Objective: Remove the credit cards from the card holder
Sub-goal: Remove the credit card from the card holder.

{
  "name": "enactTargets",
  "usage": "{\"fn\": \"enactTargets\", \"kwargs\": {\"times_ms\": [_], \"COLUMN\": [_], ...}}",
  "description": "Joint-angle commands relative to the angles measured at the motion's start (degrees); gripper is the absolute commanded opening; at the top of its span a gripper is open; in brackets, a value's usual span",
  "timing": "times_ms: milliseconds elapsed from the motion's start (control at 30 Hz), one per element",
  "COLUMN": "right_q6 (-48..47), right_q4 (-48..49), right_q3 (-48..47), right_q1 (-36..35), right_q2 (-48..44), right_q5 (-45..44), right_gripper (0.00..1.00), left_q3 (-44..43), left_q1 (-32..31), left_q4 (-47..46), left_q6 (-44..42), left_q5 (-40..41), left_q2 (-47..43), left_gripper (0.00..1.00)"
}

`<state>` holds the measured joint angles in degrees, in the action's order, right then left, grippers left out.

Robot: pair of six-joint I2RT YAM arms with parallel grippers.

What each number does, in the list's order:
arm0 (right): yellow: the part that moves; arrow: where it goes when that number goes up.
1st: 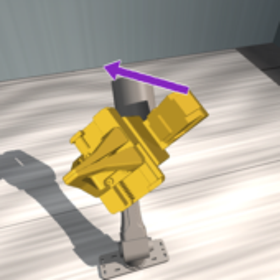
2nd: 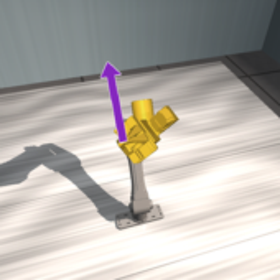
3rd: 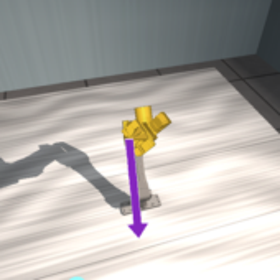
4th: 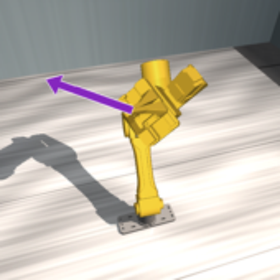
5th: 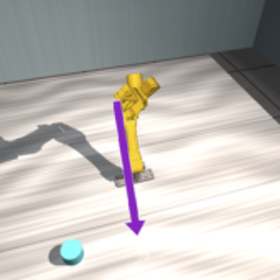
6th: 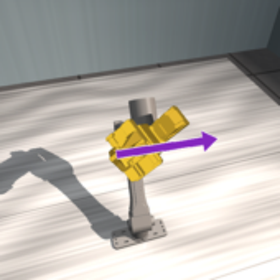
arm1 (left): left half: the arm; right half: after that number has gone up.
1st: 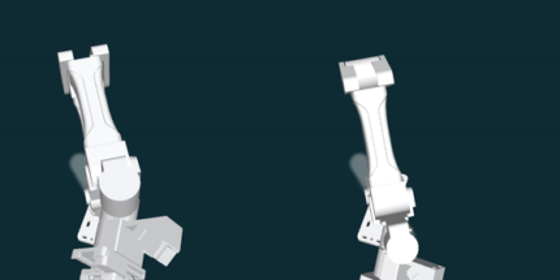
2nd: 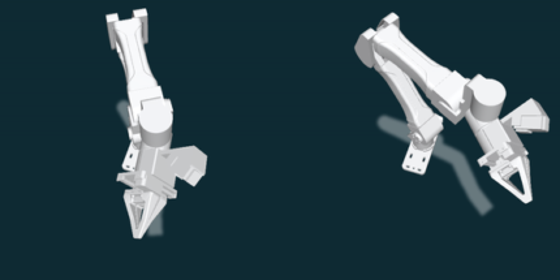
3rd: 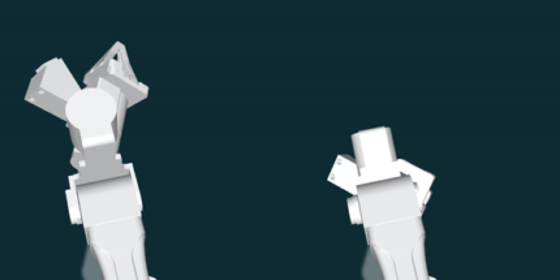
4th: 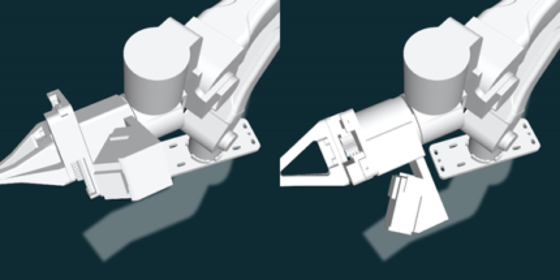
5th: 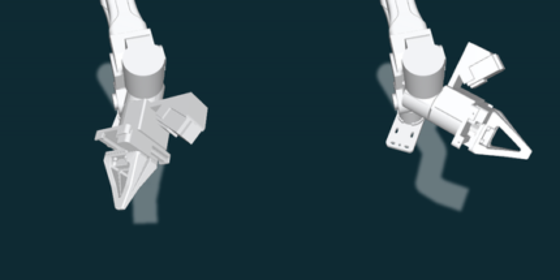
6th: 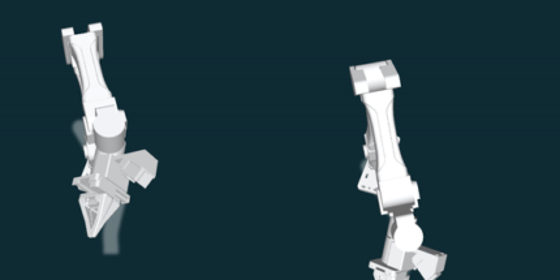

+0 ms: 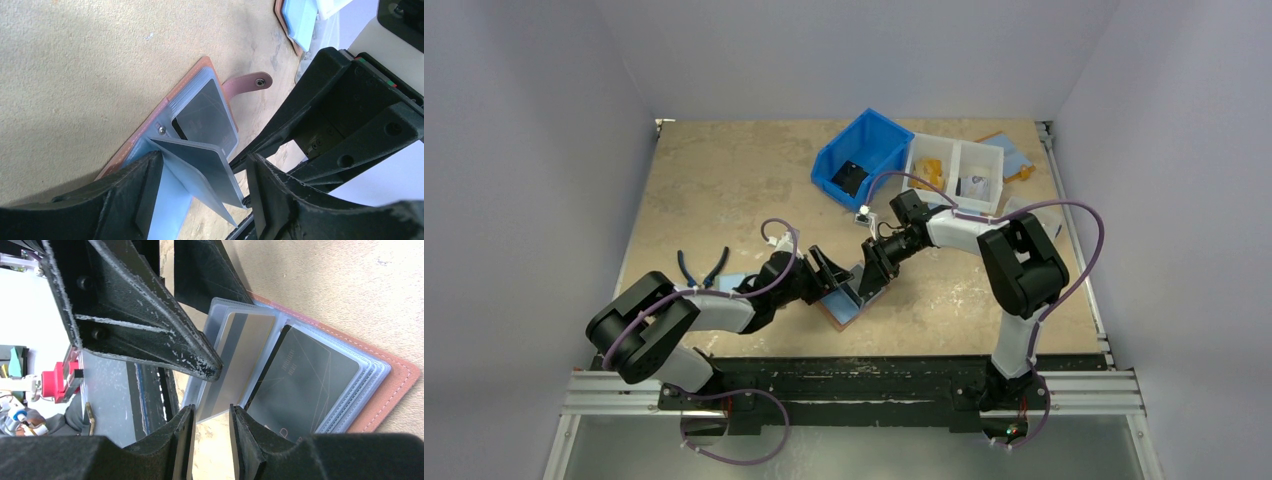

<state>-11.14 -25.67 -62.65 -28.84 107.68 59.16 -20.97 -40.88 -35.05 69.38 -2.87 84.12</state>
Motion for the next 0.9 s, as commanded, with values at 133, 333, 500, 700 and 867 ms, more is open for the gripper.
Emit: {"fn": "enactTargets", "kwargs": {"times_ms": [133,333,500,700,867], "right_q6": [-0.8,-0.6,-0.5,-0.7,-1.0], "right_q4": [1.0,1.3,1.5,1.3,0.9], "right_q3": [-0.8,-0.9,-0.9,-0.9,-1.1], "right_q1": [-0.4,-0.4,-0.4,-0.3,-0.3], "right_q2": [-1.1,-1.5,-1.8,-1.8,-1.7], "right_q5": [-7.7,-9.3,-9.8,-9.7,-9.1], "right_gripper": [0.36,0.35,0.35,0.36,0.36], "left_q3": [0.7,2.2,4.3,8.3,10.1], "left_q1": [0.5,0.5,0.5,0.5,0.5], "left_q4": [0.2,2.6,3.2,1.1,-0.3], "left_q6": [-1.3,-1.6,-0.7,1.7,2.6], "left_q5": [0.0,1.0,1.3,1.0,1.3], "left_q2": [-3.5,-7.5,-9.8,-11.4,-12.8], "left_gripper": [0.72,0.72,0.71,0.6,0.48]}}
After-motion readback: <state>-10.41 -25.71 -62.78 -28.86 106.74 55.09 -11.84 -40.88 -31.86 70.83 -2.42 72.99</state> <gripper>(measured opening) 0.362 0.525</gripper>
